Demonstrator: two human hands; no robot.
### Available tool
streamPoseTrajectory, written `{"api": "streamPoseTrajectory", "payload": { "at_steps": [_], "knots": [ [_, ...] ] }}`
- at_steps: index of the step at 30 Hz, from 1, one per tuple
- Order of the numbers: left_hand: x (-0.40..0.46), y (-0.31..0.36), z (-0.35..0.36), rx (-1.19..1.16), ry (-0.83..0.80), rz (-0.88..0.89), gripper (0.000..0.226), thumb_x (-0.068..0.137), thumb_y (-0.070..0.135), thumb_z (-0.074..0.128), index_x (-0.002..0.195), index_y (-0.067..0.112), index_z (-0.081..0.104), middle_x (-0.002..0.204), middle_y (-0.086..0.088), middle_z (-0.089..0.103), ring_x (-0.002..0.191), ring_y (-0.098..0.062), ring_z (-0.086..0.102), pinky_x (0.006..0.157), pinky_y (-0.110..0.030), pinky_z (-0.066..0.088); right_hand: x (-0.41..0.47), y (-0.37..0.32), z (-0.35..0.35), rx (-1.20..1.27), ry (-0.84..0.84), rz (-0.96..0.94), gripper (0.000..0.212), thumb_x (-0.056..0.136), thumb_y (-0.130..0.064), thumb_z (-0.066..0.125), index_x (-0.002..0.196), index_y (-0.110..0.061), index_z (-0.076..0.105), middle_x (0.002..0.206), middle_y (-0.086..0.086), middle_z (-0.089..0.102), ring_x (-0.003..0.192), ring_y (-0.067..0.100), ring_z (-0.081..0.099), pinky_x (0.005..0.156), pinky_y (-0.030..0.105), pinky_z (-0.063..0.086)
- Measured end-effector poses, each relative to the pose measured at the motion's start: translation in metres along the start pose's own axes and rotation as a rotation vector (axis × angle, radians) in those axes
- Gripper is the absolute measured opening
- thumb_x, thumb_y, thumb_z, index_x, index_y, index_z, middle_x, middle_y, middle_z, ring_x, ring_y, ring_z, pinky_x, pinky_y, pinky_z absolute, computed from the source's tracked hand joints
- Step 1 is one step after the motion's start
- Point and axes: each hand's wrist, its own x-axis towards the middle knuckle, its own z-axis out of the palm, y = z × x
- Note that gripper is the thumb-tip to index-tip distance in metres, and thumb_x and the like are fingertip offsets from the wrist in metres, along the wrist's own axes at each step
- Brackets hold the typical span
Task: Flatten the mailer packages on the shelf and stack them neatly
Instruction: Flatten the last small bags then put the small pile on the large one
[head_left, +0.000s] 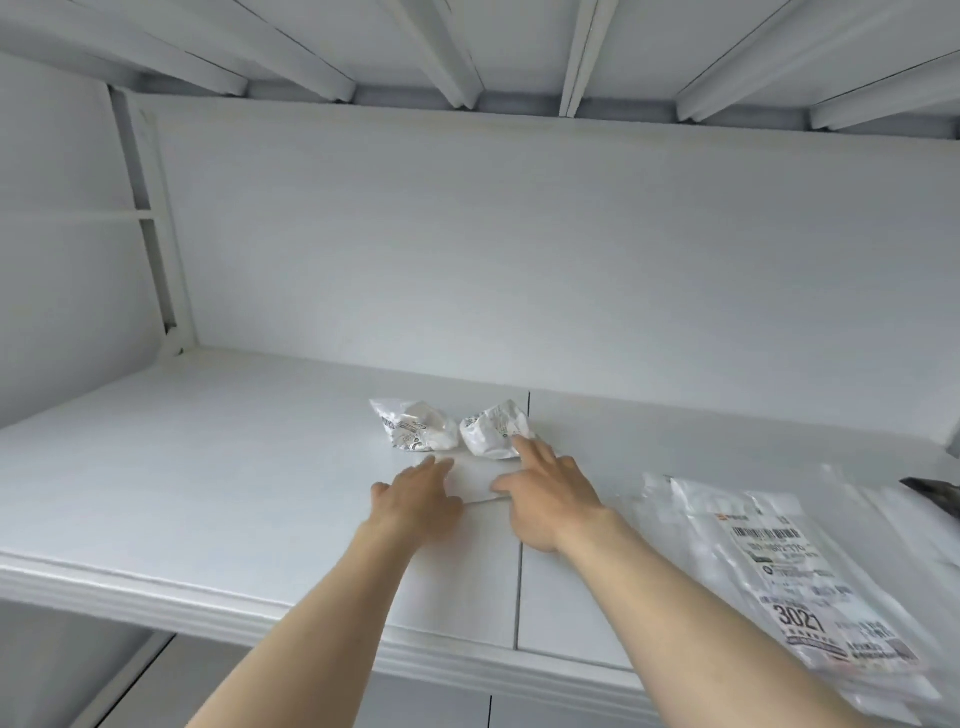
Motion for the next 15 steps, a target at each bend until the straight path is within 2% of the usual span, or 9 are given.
{"api": "streamPoseTrajectory", "payload": {
  "at_steps": [3, 5, 6, 9, 13, 15],
  "knots": [
    [0.001, -0.009, 0.019, 0.028, 0.084, 0.058, 0.039, 0.097, 0.036, 0.027, 0.132, 0.032, 0.045, 0.138, 0.01, 0.039, 0.134, -0.01, 0.032, 0.099, -0.041, 0.023, 0.02, -0.006, 0.01, 0.097, -0.015, 0.032, 0.05, 0.095, -0.022, 0.045, 0.141, -0.041, 0.048, 0.163, 0.004, -0.008, 0.149, 0.024, -0.006, 0.119, 0.039, 0.009],
    [0.006, -0.008, 0.017, 0.06, 0.055, 0.053, 0.036, 0.094, 0.037, 0.027, 0.123, 0.032, 0.049, 0.129, 0.009, 0.043, 0.13, -0.01, 0.037, 0.095, -0.042, 0.025, 0.033, -0.007, 0.015, 0.131, -0.007, 0.067, 0.047, 0.095, -0.03, 0.047, 0.14, -0.041, 0.048, 0.164, 0.006, -0.008, 0.149, 0.025, -0.006, 0.118, 0.039, 0.007],
    [0.007, -0.006, 0.014, 0.076, 0.021, 0.042, 0.037, 0.094, 0.039, 0.028, 0.123, 0.034, 0.05, 0.129, 0.009, 0.044, 0.13, -0.011, 0.038, 0.095, -0.042, 0.026, 0.038, -0.008, 0.017, 0.138, -0.005, 0.092, 0.047, 0.094, -0.032, 0.048, 0.141, -0.039, 0.048, 0.164, 0.007, -0.003, 0.149, 0.025, -0.004, 0.117, 0.04, 0.007],
    [0.009, -0.005, 0.008, 0.103, -0.008, 0.025, 0.041, 0.093, 0.044, 0.031, 0.128, 0.036, 0.051, 0.138, 0.01, 0.044, 0.131, -0.014, 0.037, 0.097, -0.042, 0.028, 0.047, -0.015, 0.023, 0.069, 0.047, 0.138, 0.047, 0.09, -0.035, 0.048, 0.136, -0.027, 0.05, 0.15, 0.005, 0.033, 0.142, 0.026, 0.018, 0.111, 0.041, 0.019],
    [0.001, -0.007, 0.007, 0.127, -0.001, 0.035, 0.042, 0.094, 0.045, 0.032, 0.129, 0.035, 0.052, 0.14, 0.009, 0.044, 0.131, -0.017, 0.038, 0.098, -0.042, 0.029, 0.037, -0.021, 0.017, 0.088, 0.189, 0.114, 0.038, 0.092, -0.024, 0.046, 0.128, -0.017, 0.054, 0.135, 0.004, 0.045, 0.134, 0.023, 0.033, 0.108, 0.038, 0.023],
    [-0.004, -0.007, 0.007, 0.12, -0.004, 0.038, 0.036, 0.094, 0.043, 0.032, 0.12, 0.033, 0.054, 0.134, 0.008, 0.047, 0.128, -0.018, 0.04, 0.096, -0.042, 0.032, 0.027, -0.019, 0.008, 0.172, 0.283, 0.064, 0.037, 0.095, -0.019, 0.045, 0.13, -0.015, 0.054, 0.133, 0.005, 0.047, 0.128, 0.025, 0.041, 0.106, 0.036, 0.026]
  ]
}}
